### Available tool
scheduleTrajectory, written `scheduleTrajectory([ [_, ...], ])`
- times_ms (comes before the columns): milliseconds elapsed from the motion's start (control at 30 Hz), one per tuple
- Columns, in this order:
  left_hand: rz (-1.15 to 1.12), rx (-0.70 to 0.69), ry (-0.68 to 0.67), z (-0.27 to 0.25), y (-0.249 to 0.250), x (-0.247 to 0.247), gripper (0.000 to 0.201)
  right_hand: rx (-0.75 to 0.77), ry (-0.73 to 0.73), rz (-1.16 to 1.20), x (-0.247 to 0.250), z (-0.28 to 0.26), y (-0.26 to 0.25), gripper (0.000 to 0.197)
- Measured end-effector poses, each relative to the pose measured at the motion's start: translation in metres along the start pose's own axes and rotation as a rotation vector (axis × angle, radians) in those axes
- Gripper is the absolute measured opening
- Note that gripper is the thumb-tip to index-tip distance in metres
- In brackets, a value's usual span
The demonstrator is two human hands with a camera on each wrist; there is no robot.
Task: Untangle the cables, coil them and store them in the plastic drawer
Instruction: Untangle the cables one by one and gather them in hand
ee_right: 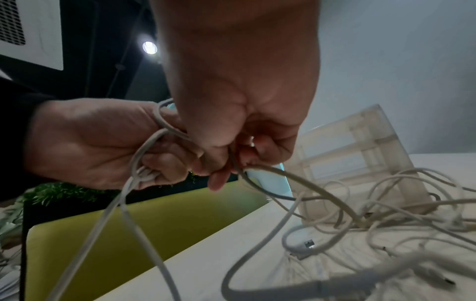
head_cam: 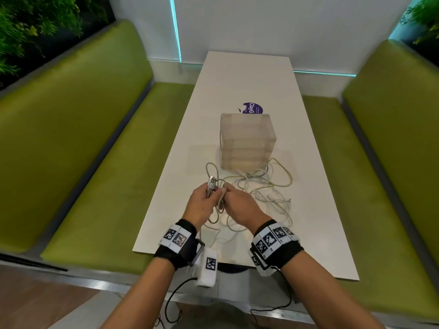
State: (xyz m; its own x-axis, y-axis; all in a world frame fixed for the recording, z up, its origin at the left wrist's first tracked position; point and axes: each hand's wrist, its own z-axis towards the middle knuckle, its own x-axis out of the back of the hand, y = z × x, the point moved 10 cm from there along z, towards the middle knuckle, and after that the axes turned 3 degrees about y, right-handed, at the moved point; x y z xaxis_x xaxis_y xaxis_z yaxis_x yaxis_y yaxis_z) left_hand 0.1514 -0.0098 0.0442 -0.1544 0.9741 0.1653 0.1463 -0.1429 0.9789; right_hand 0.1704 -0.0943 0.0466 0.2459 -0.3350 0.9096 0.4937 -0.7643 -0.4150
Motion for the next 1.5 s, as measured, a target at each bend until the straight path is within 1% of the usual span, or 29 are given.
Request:
scheduleTrajectory([
  [67,-0.017,-0.012,-0.006,0.002,0.004,-0.003,0.016,-0.001,0.038,0.032,0.002,-0.001,0.002,0.023],
  [133,-0.031,-0.015,0.018,0.002,0.005,0.000,0.024,0.003,0.047,0.046,0.000,0.000,0.004,0.026],
  [200,-0.051,-0.008,0.077,0.001,0.006,0.007,0.027,-0.010,0.003,-0.006,-0.010,0.003,0.013,0.027],
  [300,-0.119,-0.035,0.170,-0.003,0.025,0.029,0.025,-0.131,-0.073,-0.046,-0.028,0.004,0.047,0.029],
  [400,-0.209,-0.102,0.270,-0.009,0.048,0.060,0.027,-0.229,-0.066,0.059,-0.033,0.000,0.077,0.025],
  [500,-0.185,-0.128,0.328,-0.013,0.048,0.081,0.021,-0.192,-0.005,0.134,-0.026,0.002,0.074,0.025],
  [567,-0.110,-0.137,0.286,-0.011,0.039,0.078,0.027,-0.131,0.077,0.139,-0.017,0.005,0.063,0.024],
  [633,0.005,-0.128,0.159,-0.008,0.027,0.057,0.033,-0.059,0.135,0.092,-0.011,0.007,0.052,0.018],
  [667,0.068,-0.101,0.087,-0.006,0.018,0.043,0.033,-0.027,0.147,0.056,-0.008,0.007,0.045,0.016],
  [733,0.180,-0.037,-0.042,-0.004,0.000,0.014,0.025,0.009,0.146,0.022,-0.005,0.008,0.031,0.012],
  [767,0.239,-0.017,-0.094,-0.004,-0.007,0.001,0.022,0.012,0.144,0.040,-0.004,0.008,0.026,0.011],
  [800,0.291,-0.009,-0.125,-0.004,-0.010,-0.008,0.022,0.002,0.143,0.089,-0.004,0.009,0.024,0.010],
  [900,0.328,-0.021,-0.141,-0.002,-0.010,-0.020,0.024,-0.190,0.168,0.492,-0.004,0.008,0.040,0.011],
  [933,0.332,-0.037,-0.148,-0.003,-0.007,-0.021,0.023,-0.228,0.178,0.569,-0.003,0.007,0.043,0.012],
  [967,0.342,-0.052,-0.152,-0.004,-0.004,-0.022,0.023,-0.217,0.184,0.560,-0.002,0.007,0.043,0.013],
  [1033,0.347,-0.071,-0.147,-0.007,0.002,-0.020,0.021,-0.192,0.139,0.497,-0.005,0.008,0.042,0.016],
  [1100,0.324,-0.092,-0.115,-0.011,0.011,-0.013,0.021,-0.247,0.117,0.437,-0.014,0.010,0.058,0.012],
  [1167,0.291,-0.131,-0.046,-0.015,0.028,0.001,0.026,-0.311,0.083,0.400,-0.024,0.010,0.083,0.013],
  [1233,0.239,-0.181,0.063,-0.020,0.050,0.023,0.032,-0.296,0.056,0.297,-0.030,0.008,0.100,0.016],
  [1300,0.180,-0.217,0.177,-0.023,0.066,0.045,0.036,-0.289,0.089,0.280,-0.028,0.005,0.110,0.013],
  [1333,0.161,-0.224,0.212,-0.023,0.069,0.054,0.038,-0.270,0.111,0.273,-0.024,0.004,0.109,0.013],
  [1500,0.138,-0.192,0.277,-0.021,0.054,0.073,0.037,-0.189,0.152,0.250,-0.012,0.010,0.094,0.019],
])
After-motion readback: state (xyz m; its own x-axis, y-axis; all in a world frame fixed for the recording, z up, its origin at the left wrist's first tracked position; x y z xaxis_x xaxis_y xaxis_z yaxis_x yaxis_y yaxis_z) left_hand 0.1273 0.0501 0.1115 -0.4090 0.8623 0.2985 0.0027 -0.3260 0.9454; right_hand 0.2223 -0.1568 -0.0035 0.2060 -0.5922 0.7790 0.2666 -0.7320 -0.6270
